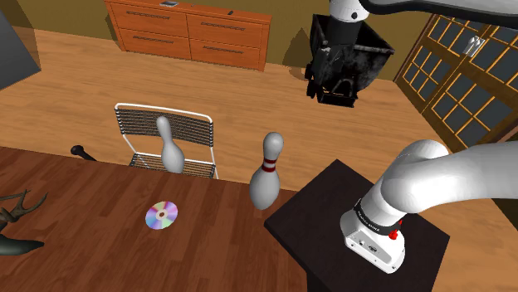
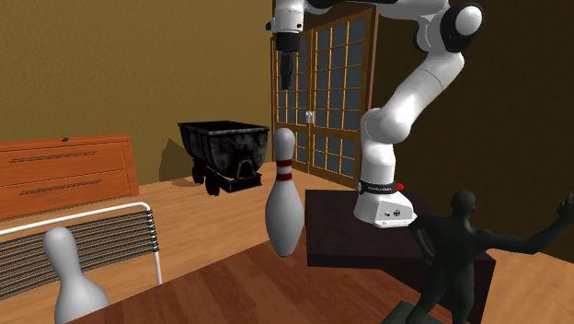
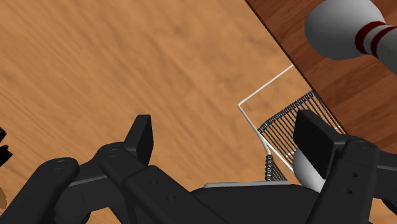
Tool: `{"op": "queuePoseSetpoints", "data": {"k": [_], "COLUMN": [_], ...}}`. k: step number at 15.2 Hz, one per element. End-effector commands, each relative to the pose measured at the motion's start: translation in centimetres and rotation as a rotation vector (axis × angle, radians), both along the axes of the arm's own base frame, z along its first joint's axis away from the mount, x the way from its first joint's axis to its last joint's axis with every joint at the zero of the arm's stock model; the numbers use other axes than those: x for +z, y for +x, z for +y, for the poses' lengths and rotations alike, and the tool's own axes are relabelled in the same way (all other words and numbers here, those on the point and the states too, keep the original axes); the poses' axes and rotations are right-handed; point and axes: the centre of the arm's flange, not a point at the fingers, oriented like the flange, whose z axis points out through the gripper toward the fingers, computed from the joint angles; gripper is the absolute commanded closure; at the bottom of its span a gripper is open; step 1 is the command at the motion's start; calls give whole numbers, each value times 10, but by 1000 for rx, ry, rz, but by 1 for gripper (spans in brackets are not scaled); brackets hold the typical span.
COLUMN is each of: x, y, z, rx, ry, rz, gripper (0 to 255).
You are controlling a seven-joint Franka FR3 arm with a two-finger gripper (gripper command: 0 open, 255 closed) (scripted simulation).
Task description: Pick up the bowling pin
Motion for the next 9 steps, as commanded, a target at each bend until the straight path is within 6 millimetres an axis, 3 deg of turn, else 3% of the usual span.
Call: {"op": "queuePoseSetpoints", "data": {"k": [1,9], "x": [0,-49], "y": [0,2], "z": [0,89], "rx": [0,24], "ry": [0,22], "rz": [0,22], "gripper": [0,0]}}
